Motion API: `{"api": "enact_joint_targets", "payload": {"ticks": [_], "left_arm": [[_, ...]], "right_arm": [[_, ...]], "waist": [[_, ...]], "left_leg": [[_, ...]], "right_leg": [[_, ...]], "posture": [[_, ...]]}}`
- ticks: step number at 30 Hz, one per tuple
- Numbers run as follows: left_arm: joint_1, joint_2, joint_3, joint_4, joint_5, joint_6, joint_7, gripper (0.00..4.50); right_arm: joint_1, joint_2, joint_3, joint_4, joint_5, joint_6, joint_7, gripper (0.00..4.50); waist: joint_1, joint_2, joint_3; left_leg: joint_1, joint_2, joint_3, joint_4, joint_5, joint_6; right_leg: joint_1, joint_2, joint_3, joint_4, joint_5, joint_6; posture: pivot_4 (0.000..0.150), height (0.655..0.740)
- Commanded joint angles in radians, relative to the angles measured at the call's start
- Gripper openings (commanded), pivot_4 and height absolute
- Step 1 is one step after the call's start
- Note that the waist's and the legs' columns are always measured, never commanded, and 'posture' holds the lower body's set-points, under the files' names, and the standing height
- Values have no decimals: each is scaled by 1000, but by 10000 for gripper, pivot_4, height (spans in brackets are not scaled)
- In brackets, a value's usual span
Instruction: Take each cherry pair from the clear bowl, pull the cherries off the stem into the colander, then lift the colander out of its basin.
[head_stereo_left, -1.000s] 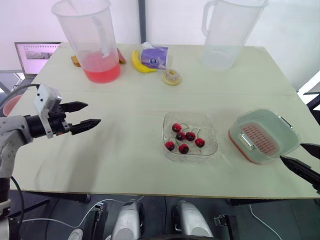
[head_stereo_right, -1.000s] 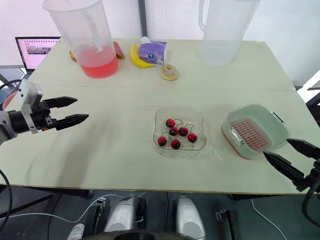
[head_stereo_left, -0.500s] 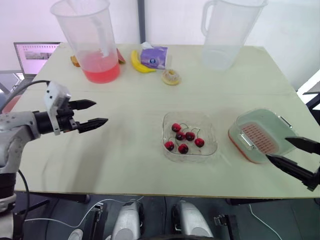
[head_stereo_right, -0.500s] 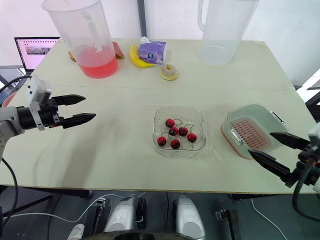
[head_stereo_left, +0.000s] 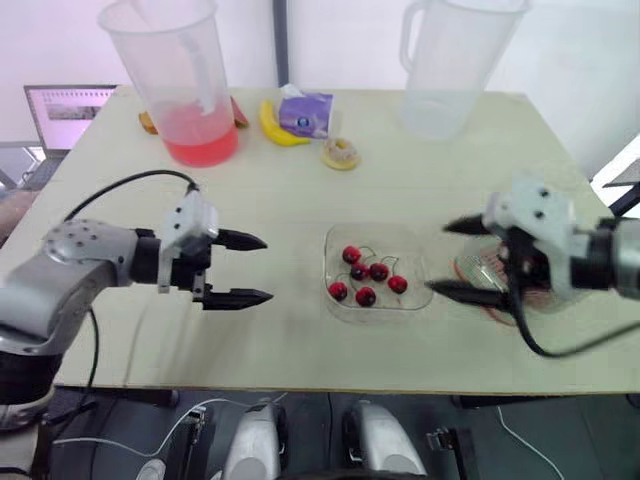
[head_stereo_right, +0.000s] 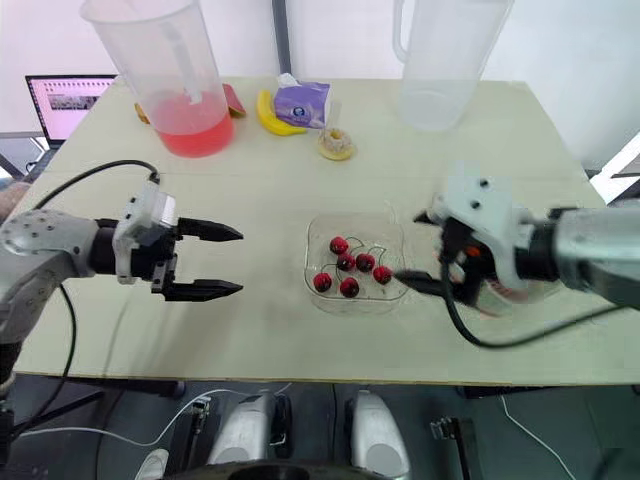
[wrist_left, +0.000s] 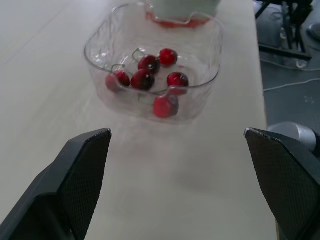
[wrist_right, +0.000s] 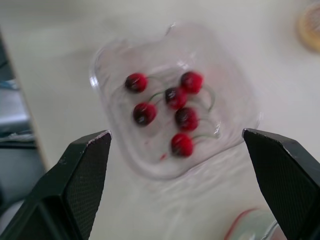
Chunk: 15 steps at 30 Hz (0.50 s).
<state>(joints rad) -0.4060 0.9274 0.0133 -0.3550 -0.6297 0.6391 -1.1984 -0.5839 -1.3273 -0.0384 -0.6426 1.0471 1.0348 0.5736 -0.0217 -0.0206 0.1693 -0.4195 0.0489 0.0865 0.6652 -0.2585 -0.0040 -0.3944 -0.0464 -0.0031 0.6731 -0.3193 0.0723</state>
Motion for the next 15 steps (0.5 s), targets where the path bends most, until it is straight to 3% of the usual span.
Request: {"api": "enact_joint_targets", "payload": {"ticks": [1, 4, 11, 15], "left_arm": [[-17, -8, -2, -11, 11, -29, -7, 45000], [-21, -18, -3, -6, 6, -30, -4, 45000], [-5, -34, -3, -19, 1, -29, 6, 45000], [2, -44, -5, -21, -2, -28, 7, 45000]], "right_arm": [[-233, 107, 232, 69, -155, 155, -25, 44390], [-402, 211, 332, 119, -168, 269, 34, 44390], [-551, 375, 424, 181, -149, 531, 93, 44390], [-615, 374, 600, 180, -249, 473, 169, 44390]], "waist": [[2, 1, 0], [9, 2, 1], [8, 2, 0], [8, 2, 0]], "left_leg": [[-1, 0, 0, 0, 0, 0], [-10, 0, 1, 1, 1, -1], [-15, 0, 1, 3, 1, -1], [-14, 0, 1, 3, 1, -1]], "right_leg": [[-2, 0, 0, 0, 0, 0], [-14, 0, 1, 8, 0, 0], [-17, 0, 0, 9, 0, 0], [-17, 0, 0, 11, 0, 0]], "posture": [[1500, 7400], [1500, 7400], [1500, 7400], [1500, 7400]]}}
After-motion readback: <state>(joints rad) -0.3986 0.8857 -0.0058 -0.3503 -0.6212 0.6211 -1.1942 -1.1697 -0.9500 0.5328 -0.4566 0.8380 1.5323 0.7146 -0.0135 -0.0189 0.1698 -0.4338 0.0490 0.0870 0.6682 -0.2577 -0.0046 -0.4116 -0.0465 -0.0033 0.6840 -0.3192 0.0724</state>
